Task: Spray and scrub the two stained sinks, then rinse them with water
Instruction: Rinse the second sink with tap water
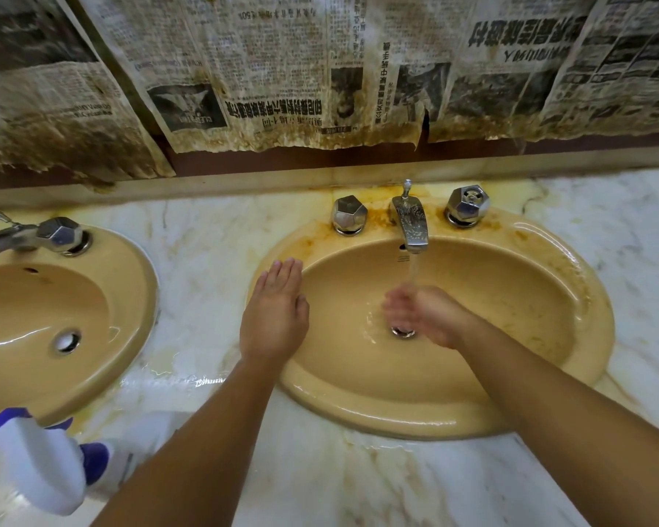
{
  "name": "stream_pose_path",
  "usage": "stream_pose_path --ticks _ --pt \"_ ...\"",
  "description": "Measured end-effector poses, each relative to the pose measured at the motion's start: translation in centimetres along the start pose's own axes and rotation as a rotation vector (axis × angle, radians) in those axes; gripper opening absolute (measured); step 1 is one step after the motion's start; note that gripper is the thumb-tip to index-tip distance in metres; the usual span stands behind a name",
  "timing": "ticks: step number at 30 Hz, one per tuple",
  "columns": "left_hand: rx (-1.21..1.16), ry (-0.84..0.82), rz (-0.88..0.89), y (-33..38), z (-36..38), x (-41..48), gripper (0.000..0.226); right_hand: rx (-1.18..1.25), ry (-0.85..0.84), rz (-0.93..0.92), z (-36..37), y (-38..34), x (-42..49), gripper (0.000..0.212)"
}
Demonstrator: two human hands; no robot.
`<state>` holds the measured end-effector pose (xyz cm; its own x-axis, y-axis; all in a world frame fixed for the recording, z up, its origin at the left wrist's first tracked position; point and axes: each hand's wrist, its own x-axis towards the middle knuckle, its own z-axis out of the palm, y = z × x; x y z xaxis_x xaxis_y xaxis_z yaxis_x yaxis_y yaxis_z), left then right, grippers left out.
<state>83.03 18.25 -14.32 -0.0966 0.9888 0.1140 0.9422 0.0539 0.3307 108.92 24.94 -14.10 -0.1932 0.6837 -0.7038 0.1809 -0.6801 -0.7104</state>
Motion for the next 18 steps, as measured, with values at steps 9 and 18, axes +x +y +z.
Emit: stream_pose_path --ticks 9,18 --pt "-0.008 0.012 -0.001 0.0 0.0 0.0 0.062 0.731 -0.064 0.114 2.0 -2.9 -0.5 0.047" --pt "-0.004 0.012 0.012 -0.1 0.0 -0.1 0.061 0.921 0.037 0.112 1.0 -3.2 0.3 0.045"
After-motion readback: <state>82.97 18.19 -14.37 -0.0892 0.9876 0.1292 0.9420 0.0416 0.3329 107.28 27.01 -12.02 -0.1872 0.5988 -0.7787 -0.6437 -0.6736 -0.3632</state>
